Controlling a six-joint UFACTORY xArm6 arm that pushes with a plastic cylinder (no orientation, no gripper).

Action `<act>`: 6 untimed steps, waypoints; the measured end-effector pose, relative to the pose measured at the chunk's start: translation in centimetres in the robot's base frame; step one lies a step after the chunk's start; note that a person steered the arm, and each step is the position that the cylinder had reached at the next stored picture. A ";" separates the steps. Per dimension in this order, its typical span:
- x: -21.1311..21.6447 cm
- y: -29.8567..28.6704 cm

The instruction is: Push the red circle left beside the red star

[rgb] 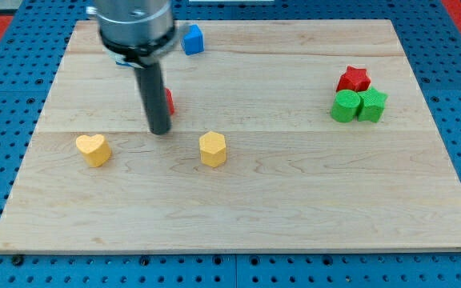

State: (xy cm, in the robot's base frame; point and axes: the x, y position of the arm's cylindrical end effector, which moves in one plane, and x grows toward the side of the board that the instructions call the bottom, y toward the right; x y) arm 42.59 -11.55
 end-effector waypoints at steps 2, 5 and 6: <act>-3.2 -5.1; -7.5 12.2; -10.1 9.2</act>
